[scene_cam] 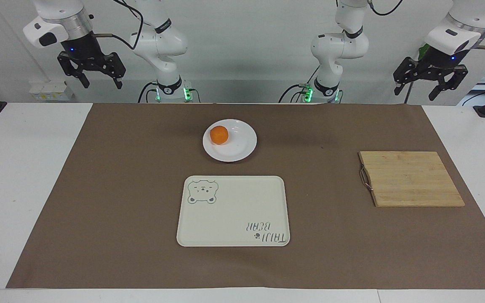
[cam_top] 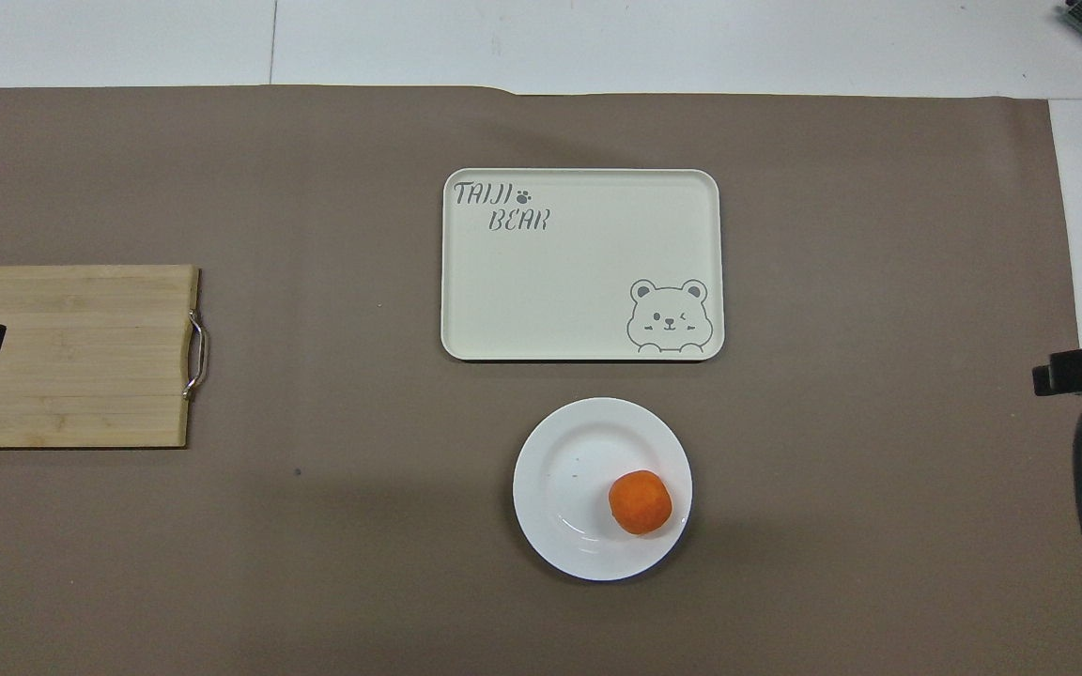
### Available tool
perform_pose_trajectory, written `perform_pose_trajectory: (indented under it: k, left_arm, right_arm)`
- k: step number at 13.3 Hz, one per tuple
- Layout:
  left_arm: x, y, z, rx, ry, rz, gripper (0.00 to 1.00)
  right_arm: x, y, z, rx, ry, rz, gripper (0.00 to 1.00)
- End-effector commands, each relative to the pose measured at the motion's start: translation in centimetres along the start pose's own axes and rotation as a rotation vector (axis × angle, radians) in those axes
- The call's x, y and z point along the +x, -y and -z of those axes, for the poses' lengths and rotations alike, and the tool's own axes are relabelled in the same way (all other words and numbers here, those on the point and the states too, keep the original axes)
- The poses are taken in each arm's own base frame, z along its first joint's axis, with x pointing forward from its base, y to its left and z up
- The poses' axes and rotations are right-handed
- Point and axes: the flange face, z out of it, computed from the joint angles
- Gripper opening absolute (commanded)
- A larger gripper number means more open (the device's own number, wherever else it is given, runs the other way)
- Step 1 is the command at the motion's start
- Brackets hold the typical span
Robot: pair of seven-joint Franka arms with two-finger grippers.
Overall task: Place orange and plate with both arms
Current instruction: 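Reach the right gripper to the plate rim farthest from the orange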
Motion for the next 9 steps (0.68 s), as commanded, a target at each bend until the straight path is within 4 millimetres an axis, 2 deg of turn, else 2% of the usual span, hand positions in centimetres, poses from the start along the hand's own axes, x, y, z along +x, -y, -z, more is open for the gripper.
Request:
perform_pose_trajectory:
  k: [1, 4, 9]
  left_arm:
    - [-0.2, -0.3, 0.5, -0.003, 0.013, 0.012, 1.0]
    - [-0.5, 0.8, 0.5, -0.003, 0.014, 0.032, 1.0]
    - [-0.5, 0.6, 0.6, -0.003, 0.013, 0.029, 1.0]
  right_arm:
    - [0.6, 2.1, -3.2, 0.041, 0.014, 0.067, 1.0]
    - [1.8, 3.7, -7.8, 0.132, 0.034, 0.063, 1.0]
    - [4.4, 5.9, -14.9, 0.271, 0.094, 0.034, 1.0]
